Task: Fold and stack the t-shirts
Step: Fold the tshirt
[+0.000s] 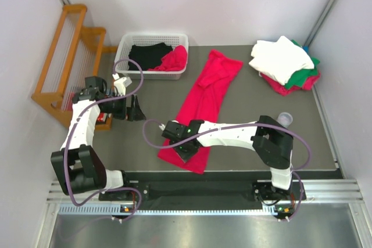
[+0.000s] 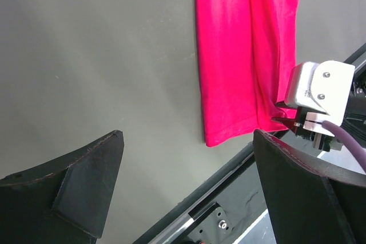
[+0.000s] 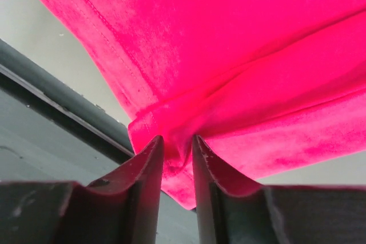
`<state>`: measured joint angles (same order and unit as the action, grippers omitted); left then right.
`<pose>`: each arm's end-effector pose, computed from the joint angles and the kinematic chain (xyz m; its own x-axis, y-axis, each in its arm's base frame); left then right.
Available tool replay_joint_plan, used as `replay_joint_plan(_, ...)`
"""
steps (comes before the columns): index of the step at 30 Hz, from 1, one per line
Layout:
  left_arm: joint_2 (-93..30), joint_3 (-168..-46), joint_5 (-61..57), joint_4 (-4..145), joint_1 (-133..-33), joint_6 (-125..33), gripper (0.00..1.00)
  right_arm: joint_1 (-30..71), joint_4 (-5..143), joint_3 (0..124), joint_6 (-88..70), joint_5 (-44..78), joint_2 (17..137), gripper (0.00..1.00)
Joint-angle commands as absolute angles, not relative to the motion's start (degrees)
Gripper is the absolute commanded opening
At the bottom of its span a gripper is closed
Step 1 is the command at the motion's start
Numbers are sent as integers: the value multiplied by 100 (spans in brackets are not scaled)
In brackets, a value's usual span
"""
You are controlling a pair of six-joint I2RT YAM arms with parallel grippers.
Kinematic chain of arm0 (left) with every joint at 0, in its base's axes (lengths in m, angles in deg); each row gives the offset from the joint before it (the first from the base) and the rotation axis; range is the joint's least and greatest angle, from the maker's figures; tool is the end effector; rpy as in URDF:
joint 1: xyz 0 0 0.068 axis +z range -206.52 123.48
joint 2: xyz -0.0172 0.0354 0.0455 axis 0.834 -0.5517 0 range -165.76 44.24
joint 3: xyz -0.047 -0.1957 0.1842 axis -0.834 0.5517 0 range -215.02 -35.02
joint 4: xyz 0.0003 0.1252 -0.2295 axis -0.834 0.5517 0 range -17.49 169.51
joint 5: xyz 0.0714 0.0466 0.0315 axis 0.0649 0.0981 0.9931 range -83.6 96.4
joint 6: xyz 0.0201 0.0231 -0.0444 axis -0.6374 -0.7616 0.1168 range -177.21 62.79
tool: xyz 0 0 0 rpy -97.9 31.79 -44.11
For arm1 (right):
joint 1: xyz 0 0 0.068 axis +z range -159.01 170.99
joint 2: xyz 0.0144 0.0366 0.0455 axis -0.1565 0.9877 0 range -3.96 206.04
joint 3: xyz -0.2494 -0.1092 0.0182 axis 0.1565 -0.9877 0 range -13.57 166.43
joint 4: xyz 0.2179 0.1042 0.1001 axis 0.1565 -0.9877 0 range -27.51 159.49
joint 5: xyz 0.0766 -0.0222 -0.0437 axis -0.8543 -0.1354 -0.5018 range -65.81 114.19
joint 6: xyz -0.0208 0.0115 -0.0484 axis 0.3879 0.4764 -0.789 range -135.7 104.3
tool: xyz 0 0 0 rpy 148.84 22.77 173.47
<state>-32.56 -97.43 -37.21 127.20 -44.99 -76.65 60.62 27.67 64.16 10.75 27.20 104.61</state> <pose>0.2474 0.0254 0.2746 -0.8309 0.0765 -0.5511 0.3957 0.7776 -0.4887 0.1333 0.3535 0.1852 -0.7122 -0.6397 -0.2891 -0.6851 0.7231 0.0880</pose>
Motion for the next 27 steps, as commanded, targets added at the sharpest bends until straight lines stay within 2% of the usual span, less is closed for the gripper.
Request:
replay_joint_plan(1, -3179, -9681, -3781, 12691, -4474, -7795, 99, 6122, 2661, 6702, 1049, 2815, 10327, 26)
replay_joint_plan(5, -3170, -9681, -3807, 12700, -4483, -7795, 99, 6131, 2450, 6764, 1049, 3007, 10186, 27)
replay_joint_plan(6, -3161, -9689, -3798, 12708, -4474, -7804, 99, 6131, 2397, 6790, 1049, 3052, 10116, 30)
replay_joint_plan(8, -3144, -9698, -3798, 12752, -4474, -7813, 99, 6139, 2221, 6790, 1058, 3174, 10037, 44)
replay_joint_plan(11, -3082, -9707, -3807, 12796, -4465, -7821, 99, 6157, 2142, 6668, 1101, 3254, 9896, 57)
replay_joint_plan(13, -3012, -9698, -3825, 12814, -4465, -7830, 99, 6166, 2133, 6623, 1102, 3254, 9843, 59)
replay_joint_plan(27, -2529, -9769, -3869, 12981, -4421, -7734, 99, 6640, 1887, 7273, 900, 3228, 10423, 56)
